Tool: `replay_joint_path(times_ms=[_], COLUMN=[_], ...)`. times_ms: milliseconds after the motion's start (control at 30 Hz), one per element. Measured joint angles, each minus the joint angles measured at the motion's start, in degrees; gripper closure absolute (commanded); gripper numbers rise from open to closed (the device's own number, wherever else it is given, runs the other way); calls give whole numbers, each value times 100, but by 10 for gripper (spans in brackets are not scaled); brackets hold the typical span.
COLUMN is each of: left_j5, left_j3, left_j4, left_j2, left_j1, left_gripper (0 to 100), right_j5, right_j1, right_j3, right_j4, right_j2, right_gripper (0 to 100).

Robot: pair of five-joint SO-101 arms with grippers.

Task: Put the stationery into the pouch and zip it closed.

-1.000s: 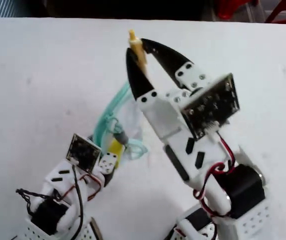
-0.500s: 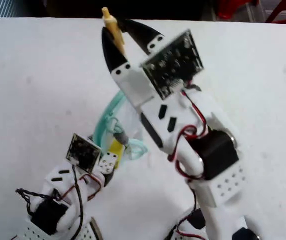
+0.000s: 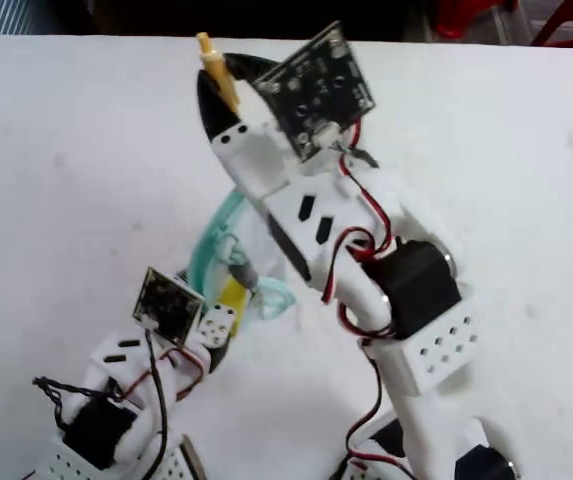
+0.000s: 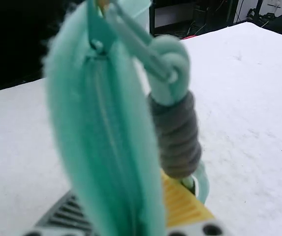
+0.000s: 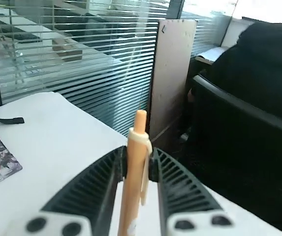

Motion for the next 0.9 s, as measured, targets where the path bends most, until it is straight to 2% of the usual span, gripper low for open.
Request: replay_joint_path(times_ms=[133, 333, 567, 900], left_j5=[0, 0, 0, 9], left_j3=[0, 0, 0, 0], left_j4=[0, 0, 0, 0], left_j2=[0, 0, 0, 0], left_j1=[0, 0, 0, -9], left_gripper=[972, 972, 972, 972], right_j5=[-466, -580, -580, -835], right_j1=[360, 712, 677, 334], right_j3=[132, 413, 413, 774], right_j4=[79, 431, 1213, 1266], right_j2=[-53, -53, -53, -53], right_gripper=[983, 982, 982, 981])
